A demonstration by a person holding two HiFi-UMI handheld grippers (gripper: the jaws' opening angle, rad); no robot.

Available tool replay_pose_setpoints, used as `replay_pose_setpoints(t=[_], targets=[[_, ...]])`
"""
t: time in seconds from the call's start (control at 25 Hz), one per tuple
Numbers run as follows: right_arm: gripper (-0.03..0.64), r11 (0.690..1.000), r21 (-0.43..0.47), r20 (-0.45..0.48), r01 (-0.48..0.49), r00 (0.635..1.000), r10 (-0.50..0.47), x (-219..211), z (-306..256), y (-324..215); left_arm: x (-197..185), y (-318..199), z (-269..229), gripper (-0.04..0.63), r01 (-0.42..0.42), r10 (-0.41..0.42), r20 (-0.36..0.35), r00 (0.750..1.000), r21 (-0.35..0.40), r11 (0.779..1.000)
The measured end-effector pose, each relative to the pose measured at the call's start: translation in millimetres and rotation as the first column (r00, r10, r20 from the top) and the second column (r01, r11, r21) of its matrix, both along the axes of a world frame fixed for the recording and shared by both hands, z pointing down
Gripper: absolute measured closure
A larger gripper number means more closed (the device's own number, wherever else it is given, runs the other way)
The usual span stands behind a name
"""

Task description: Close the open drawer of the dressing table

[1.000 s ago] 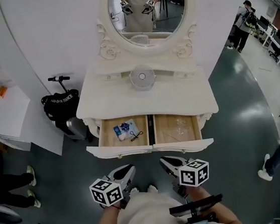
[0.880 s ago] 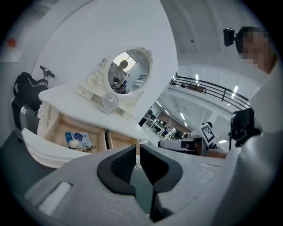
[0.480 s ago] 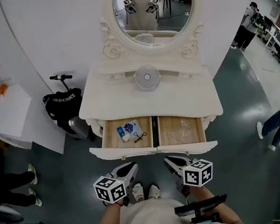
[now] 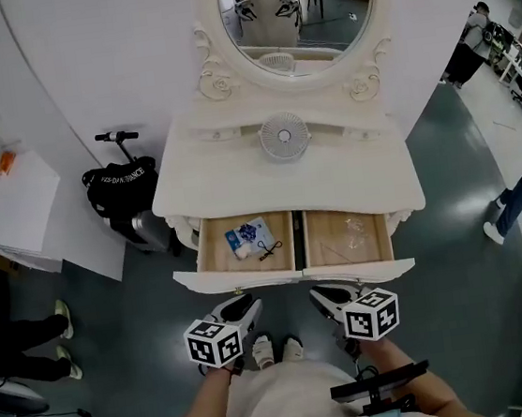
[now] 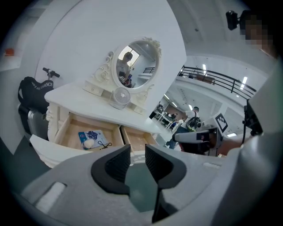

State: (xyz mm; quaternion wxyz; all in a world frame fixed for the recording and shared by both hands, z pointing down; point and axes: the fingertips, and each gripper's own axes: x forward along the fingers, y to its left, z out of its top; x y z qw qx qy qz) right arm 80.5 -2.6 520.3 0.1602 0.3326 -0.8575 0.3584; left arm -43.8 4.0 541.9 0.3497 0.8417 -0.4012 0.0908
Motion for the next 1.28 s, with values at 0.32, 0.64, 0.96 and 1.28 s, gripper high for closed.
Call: replay_pose_setpoints(t=[0.32, 0.64, 0.96, 1.28], targets=[[0.598, 1.0, -0.028, -0.012, -0.004, 1.0, 0.003, -2, 9, 0, -10, -3, 34, 0.479, 0.027, -0.025, 0.033, 0.999, -0.068, 0.997], [0.598, 0.999, -0.048, -0.006, -0.025, 1.0, 0.025, 0, 19, -3, -23, -10, 79, 0.457, 0.051, -0.028, 0.161, 0.987, -0.142, 0.989], [0.598, 0.997, -0.071, -0.023, -0.025, 0.999, 0.023, 3, 28, 2, -36, -18, 124, 0.454, 0.09, -0.03, 0.25, 0.968, -0.232, 0.969], [0.598, 0.995, -0.09, -0.04, -0.034, 0.999, 0.03, 6, 34, -1, -41, -27, 154, 0.442, 0.108, -0.019, 0.291, 0.957, -0.293, 0.95]])
